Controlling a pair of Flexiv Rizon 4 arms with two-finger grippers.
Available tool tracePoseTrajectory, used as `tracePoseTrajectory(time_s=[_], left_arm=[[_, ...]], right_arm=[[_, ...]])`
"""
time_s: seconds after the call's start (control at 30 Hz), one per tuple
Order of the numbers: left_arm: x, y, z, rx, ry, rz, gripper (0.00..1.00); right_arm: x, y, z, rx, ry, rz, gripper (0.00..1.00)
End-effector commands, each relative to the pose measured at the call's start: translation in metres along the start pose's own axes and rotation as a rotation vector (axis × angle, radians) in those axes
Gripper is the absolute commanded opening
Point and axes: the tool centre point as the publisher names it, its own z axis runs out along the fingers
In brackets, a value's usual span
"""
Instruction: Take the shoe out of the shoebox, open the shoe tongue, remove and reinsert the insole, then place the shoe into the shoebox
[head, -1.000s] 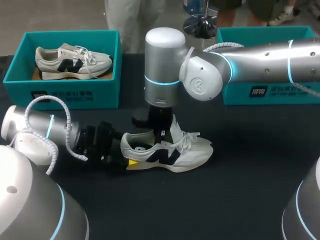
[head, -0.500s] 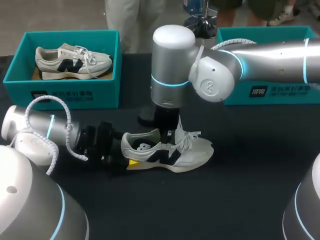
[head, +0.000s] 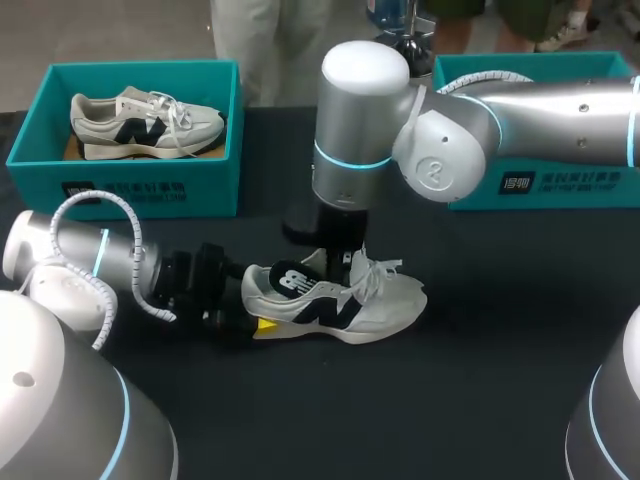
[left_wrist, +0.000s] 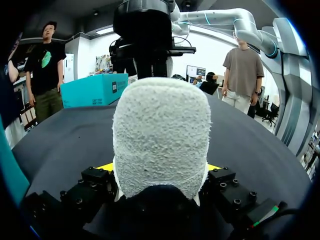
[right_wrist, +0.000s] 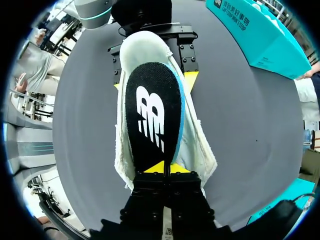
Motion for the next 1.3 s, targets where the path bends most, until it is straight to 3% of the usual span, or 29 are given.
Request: tracePoseTrajectory(time_s=[0.03,0.33,0.67,0.8,1.3], left_arm=[[0.0,0.001,0.0,-0.003,0.0,0.0,0.0],[0.0,0.001,0.0,-0.003,0.0,0.0,0.0],[0.0,0.001,0.0,-0.003,0.0,0.0,0.0],[0.0,0.001,0.0,-0.003,0.0,0.0,0.0],[0.0,0.001,0.0,-0.003,0.0,0.0,0.0]], right_arm=[[-0.001,0.006,-0.007,0.0,-0.006,-0.018,0.0],[-0.005,0.02,-0.014,-0.016,-0.015,-0.08,0.0],[-0.005,0.001,-0.026,-0.019,-0.03,-0.067,0.0],[-0.007,0.002,-0.03,-0.039,-0.041,-0.078,0.0],[-0.014,0.051,-0.03,-0.149,-0.03,-0.223,0.0]])
